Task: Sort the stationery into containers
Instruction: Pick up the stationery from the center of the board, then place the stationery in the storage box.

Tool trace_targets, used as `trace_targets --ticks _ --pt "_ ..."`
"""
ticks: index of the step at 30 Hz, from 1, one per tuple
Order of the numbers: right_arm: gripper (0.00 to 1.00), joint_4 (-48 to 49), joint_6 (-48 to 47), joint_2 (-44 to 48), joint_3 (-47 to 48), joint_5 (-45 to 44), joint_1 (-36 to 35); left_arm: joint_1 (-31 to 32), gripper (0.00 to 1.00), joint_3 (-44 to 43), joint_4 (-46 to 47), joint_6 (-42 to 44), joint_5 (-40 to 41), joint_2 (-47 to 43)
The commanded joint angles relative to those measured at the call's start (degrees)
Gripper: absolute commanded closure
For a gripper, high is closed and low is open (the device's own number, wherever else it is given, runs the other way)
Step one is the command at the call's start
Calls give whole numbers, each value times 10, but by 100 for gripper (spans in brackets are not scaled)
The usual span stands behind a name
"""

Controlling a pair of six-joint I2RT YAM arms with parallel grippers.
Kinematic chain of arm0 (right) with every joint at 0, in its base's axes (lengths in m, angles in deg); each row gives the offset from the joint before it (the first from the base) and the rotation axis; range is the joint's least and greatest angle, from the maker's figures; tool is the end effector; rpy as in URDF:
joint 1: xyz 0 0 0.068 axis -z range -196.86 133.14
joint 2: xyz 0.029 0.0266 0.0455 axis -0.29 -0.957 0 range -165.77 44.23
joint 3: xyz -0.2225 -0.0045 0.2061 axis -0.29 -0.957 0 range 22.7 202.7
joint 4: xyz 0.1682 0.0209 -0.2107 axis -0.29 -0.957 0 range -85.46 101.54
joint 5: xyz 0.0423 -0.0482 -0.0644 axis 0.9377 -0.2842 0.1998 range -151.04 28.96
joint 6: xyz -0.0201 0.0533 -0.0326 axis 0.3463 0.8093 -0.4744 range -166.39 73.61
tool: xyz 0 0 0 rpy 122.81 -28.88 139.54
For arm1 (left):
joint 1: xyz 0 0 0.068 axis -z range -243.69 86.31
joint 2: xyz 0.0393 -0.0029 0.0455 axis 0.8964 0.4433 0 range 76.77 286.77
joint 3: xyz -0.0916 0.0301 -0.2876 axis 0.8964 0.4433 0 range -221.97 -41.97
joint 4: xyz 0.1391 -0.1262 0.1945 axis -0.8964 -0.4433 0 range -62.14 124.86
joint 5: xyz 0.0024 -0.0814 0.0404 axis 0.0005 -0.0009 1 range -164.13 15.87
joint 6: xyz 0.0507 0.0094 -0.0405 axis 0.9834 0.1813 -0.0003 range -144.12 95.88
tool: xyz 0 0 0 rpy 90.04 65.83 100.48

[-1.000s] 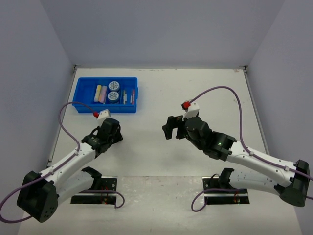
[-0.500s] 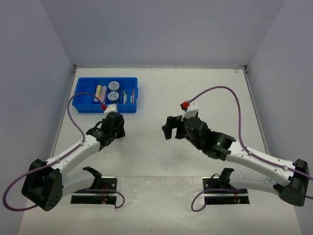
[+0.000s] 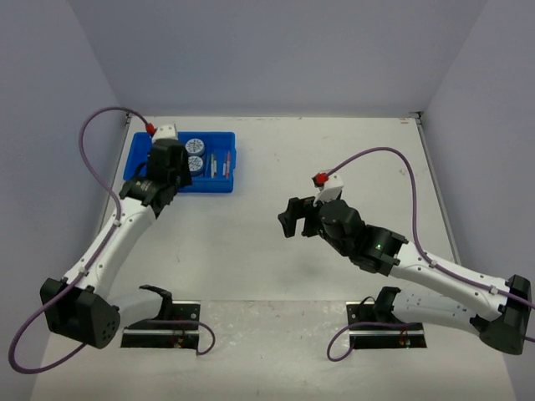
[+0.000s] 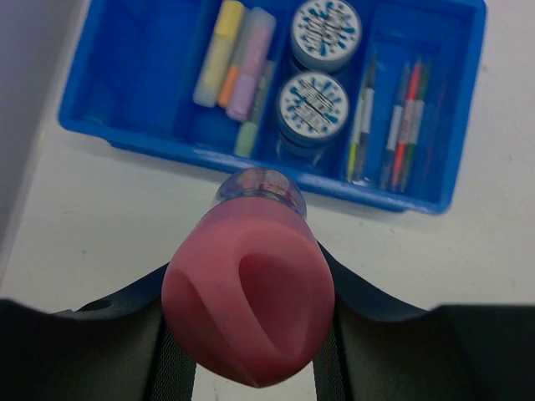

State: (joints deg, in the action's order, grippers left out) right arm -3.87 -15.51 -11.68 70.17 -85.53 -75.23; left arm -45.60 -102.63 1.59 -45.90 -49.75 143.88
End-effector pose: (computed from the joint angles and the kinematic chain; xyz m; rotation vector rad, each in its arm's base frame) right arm 0.1367 0.1810 0.3312 -0.1982 1.9865 0.5989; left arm 0.2516 -0.0598 0.3393 -0.2916 2.1741 0.0940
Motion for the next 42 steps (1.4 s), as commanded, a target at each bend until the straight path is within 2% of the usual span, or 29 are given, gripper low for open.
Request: trace_targets --ticks 1,8,13,25,34,36,38,42 --pt "1 12 -3 14 -4 -5 1 -105 100 -135 -13 86 -9 94" --pt "1 9 -4 39 -14 -12 1 -218 100 -381 -85 107 -45 337" --pt "1 5 5 50 -19 -23 2 -244 100 -472 -137 125 -49 461" --pt "1 -3 10 20 -4 0 3 -253 100 -455 -144 135 -24 534" --pt "1 -4 10 19 -4 3 2 -256 100 -481 -181 139 -21 580" --pt "1 -4 9 19 -4 5 2 -256 97 -481 -181 140 -23 589" --pt "1 -3 9 19 -4 5 3 -256 91 -489 -187 139 -22 598" --pt "1 -3 9 17 -3 5 2 -256 63 -506 -188 134 -25 596"
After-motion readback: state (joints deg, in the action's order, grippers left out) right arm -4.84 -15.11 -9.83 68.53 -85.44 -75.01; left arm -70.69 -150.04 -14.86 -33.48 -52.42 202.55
